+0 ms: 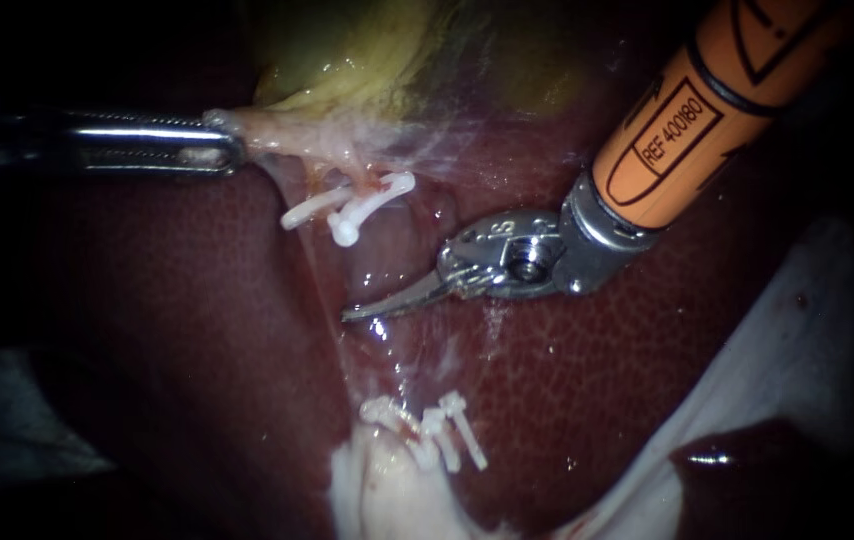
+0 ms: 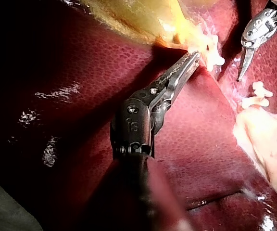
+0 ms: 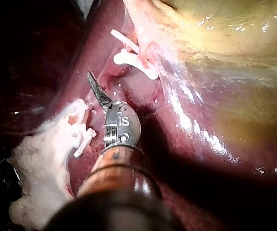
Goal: Go back from the cut right tube
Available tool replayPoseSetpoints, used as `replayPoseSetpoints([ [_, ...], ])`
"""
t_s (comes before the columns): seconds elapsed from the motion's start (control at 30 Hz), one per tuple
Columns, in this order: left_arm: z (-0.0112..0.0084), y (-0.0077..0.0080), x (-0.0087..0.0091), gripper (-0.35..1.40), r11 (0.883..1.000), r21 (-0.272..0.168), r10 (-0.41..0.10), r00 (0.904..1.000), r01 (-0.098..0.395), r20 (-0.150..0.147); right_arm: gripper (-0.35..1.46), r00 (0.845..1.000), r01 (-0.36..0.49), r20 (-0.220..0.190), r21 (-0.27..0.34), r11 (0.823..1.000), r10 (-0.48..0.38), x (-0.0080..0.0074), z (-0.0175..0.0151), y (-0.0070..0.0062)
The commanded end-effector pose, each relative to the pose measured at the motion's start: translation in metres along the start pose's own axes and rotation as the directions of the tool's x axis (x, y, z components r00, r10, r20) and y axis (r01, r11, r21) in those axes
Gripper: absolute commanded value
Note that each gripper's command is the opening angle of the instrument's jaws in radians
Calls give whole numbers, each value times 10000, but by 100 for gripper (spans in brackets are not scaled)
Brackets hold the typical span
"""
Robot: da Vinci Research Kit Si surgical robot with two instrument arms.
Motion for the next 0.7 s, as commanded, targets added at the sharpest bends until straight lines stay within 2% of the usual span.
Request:
replayPoseSetpoints([
  [0.03, 0, 0, 0, -35, 10000, 0, 0, 10000, 0, 1, -35, 10000, 42, 25, 200, 9998, -42, -1, 0, 0],
  [0.07, 0, 0, 0, -35, 10000, -1, 0, 10000, 0, 1, -28, 10000, 83, 19, 276, 9996, -84, -1, 0, 0],
  [0.1, 0, 0, 0, -35, 10000, -2, 1, 10000, -1, 1, 32, 9999, 139, -9, 385, 9992, -139, -1, 1, 0],
  [0.13, 0, -1, 0, -35, 10000, -2, 2, 10000, -2, 1, 69, 9998, 174, -20, 455, 9988, -174, 0, 2, 0],
  [0.17, 0, -1, 0, -35, 10000, -3, 3, 10000, -3, 1, 94, 9998, 210, -84, 440, 9988, -206, 0, 3, 0],
  [0.23, 0, -1, -1, -35, 10000, -3, 5, 10000, -5, 1, 121, 9990, 296, -358, 325, 9990, -284, 1, 3, 0],
  [0.33, 0, -1, -1, -35, 10000, -2, 7, 10000, -7, 1, 128, 9978, 249, -629, 341, 9991, -227, 1, 4, -2],
  [0.6, 0, -2, -2, -35, 10000, -9, 13, 10000, -13, 2, 130, 9977, 254, -642, 311, 9992, -233, -2, -5, -7],
  [0.7, 1, -3, -3, -35, 10000, -9, 17, 10000, -17, 2, 131, 9958, 196, -881, -541, 9983, -243, -8, -20, -17],
])
